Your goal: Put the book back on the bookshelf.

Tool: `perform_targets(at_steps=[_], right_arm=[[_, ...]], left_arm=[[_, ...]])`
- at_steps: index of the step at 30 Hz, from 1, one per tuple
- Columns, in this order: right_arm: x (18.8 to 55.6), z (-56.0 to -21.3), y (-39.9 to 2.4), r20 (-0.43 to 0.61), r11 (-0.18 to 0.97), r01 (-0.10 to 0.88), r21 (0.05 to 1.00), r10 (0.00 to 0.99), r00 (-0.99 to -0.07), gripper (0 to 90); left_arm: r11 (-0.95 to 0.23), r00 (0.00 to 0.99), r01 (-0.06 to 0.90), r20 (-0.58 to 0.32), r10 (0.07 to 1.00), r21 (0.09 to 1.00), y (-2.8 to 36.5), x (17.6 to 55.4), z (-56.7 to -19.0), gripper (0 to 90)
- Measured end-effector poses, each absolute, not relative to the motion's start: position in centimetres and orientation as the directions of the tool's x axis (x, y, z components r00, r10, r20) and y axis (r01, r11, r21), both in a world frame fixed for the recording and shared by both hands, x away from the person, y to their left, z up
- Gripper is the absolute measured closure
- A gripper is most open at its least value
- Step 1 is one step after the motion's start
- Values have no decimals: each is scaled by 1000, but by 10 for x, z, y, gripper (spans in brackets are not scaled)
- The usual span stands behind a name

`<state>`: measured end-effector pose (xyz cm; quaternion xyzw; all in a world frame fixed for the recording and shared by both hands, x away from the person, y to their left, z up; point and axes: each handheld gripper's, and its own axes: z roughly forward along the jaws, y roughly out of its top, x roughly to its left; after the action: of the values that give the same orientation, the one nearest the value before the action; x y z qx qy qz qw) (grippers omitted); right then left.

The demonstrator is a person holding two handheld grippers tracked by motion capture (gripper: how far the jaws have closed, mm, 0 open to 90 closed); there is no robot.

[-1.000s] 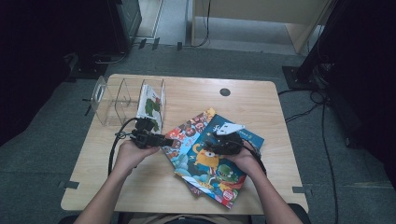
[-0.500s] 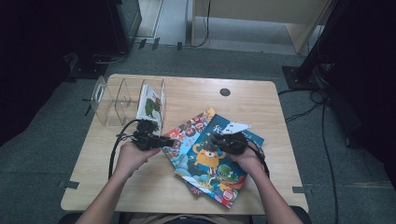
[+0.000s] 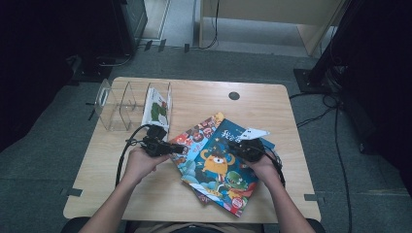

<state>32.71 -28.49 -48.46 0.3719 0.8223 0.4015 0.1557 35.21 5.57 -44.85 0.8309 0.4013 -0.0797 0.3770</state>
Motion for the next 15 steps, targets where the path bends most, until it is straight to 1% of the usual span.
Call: perform_targets(at_steps=[7,15], right_arm=[[324,-485,-294,53,377,496,782,753,-656,874],[319,-487,-305,35,371,509,777,782,-623,874]], left_arm=[[-389,661,734,-457,595,557,51,357,-452,795],[-409,662,736,-446,602,540,43,362,-458,791]])
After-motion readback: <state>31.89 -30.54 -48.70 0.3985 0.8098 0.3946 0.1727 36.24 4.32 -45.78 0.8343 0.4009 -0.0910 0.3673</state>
